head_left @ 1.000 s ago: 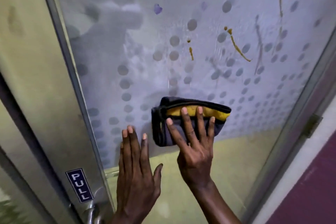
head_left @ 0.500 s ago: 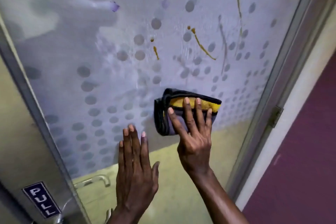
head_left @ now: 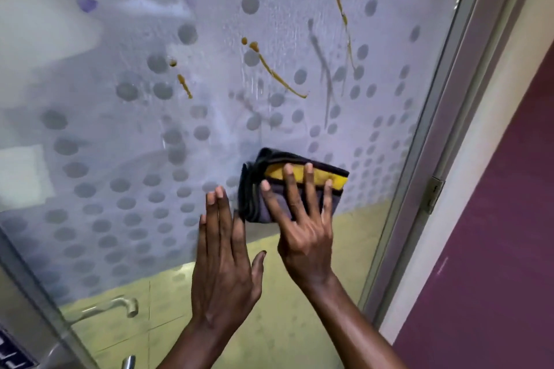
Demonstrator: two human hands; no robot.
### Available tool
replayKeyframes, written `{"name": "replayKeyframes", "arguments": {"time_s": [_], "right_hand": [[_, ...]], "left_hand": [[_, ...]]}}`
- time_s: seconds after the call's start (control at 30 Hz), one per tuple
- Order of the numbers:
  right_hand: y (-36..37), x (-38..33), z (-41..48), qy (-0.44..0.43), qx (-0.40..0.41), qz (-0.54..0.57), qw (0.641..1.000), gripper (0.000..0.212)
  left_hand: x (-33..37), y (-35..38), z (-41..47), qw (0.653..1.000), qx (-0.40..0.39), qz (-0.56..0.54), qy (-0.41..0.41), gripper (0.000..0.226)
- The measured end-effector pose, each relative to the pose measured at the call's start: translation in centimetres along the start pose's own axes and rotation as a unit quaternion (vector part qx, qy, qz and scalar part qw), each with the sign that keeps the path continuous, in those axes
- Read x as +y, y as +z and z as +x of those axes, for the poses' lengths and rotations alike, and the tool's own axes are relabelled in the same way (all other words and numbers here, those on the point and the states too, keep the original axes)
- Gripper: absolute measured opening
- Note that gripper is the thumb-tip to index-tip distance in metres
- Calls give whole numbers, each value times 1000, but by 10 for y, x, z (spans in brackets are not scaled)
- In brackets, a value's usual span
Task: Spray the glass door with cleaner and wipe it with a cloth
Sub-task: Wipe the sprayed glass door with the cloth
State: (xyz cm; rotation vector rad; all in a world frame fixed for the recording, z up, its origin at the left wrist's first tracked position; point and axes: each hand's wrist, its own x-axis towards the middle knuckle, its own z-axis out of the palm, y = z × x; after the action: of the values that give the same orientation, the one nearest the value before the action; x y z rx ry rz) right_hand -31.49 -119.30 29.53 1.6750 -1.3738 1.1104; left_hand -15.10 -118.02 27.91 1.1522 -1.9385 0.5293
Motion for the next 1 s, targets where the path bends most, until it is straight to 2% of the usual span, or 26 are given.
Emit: {"name": "replayKeyframes", "arguments": {"time_s": [0.07,0.13,0.2,0.27,0.3,0.33,0.4,0.43,0.5,0.57,0.67,0.73,0.8,0.83,0.87,0.93,1.0], "right_hand": [[0,32,-5,61,20,6,998,96],[-1,60,12,176,80,48,980,92],[-3,78,47,295,155,124,935,91],[-6,76,81,358,207,181,892,86],[-8,68,92,347,210,183,896,85],[-8,56,95,305,196,170,916,86],[-9,35,78,160,129,118,972,87],[-8,29,62,82,89,93,988,86],[-6,36,29,-22,30,30,999,80],[-4,61,10,-18,24,0,1000,85],[-6,100,21,129,81,45,987,96],[-9,117,50,254,149,119,948,97],[-9,114,75,325,184,162,914,91],[-9,105,82,319,183,149,918,88],[-8,95,80,282,168,121,937,86],[-7,80,59,142,104,70,982,84],[-7,83,30,6,37,25,999,75]], "left_hand": [[1,4,5,1000,-10,20,-1,109],[-4,5,5,999,-16,33,1,114],[-6,4,4,999,-9,43,5,112],[-4,4,3,999,9,31,0,104],[0,4,3,1000,18,13,-7,101],[4,4,4,1000,24,-5,-11,101],[14,7,7,999,23,-17,15,103],[18,9,10,999,19,-10,35,104],[25,12,16,999,17,3,47,105],[29,14,22,999,12,6,38,105],[27,16,26,999,-7,30,43,105],[26,17,25,998,-11,43,36,109],[28,19,24,999,-6,38,26,108],[32,20,24,999,-1,28,24,106],[35,21,24,1000,2,19,25,103],[45,25,28,999,-4,14,39,102],[53,30,31,998,-15,19,55,99]]}}
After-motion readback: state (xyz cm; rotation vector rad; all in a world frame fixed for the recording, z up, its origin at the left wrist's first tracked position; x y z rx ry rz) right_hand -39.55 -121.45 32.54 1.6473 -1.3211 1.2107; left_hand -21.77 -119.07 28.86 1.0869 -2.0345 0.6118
